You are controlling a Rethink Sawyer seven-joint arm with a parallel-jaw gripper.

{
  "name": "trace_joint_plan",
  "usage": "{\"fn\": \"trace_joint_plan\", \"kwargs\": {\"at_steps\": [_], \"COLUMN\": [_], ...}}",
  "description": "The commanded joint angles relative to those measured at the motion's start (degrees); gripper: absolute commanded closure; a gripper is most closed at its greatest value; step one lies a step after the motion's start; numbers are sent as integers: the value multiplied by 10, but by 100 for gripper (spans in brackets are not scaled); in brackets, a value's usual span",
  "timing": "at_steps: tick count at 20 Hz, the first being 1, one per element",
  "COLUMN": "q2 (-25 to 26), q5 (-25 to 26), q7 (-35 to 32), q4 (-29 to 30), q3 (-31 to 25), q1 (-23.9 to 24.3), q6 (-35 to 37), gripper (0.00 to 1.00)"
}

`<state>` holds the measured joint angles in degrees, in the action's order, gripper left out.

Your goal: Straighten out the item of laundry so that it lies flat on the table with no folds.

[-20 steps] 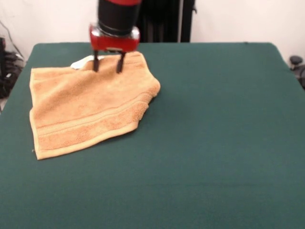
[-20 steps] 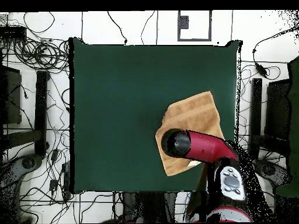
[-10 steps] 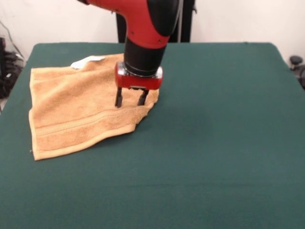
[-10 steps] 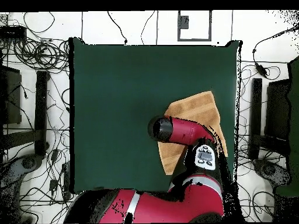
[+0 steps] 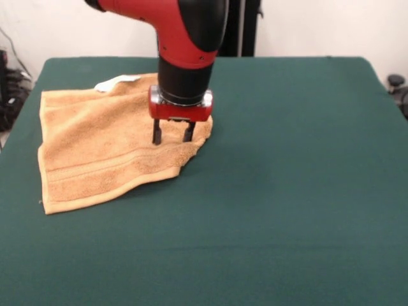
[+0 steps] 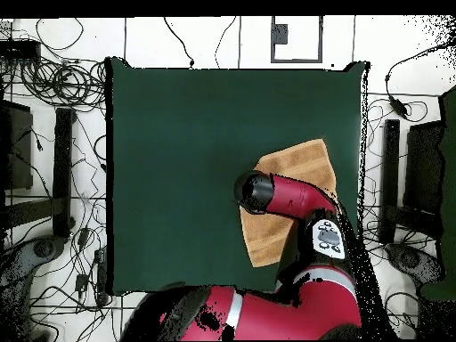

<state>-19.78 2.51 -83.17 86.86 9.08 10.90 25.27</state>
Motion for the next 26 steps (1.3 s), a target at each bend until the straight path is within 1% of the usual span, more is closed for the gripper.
{"fn": "trace_joint_plan", "kwargs": {"at_steps": [1,7,9,16,21,26], "q2": [179,177,177,177,171,166], "q5": [1,3,6,4,9,17], "q7": [-114,-121,-117,-131,-125,-119], "q4": [-97,-100,-99,-97,-93,-95], "q3": [-104,-97,-104,-96,-110,-105], "q1": [52,46,52,45,56,54], "q6": [-264,-255,-258,-272,-279,-279], "gripper": [0,0,0,0,0,0]}}
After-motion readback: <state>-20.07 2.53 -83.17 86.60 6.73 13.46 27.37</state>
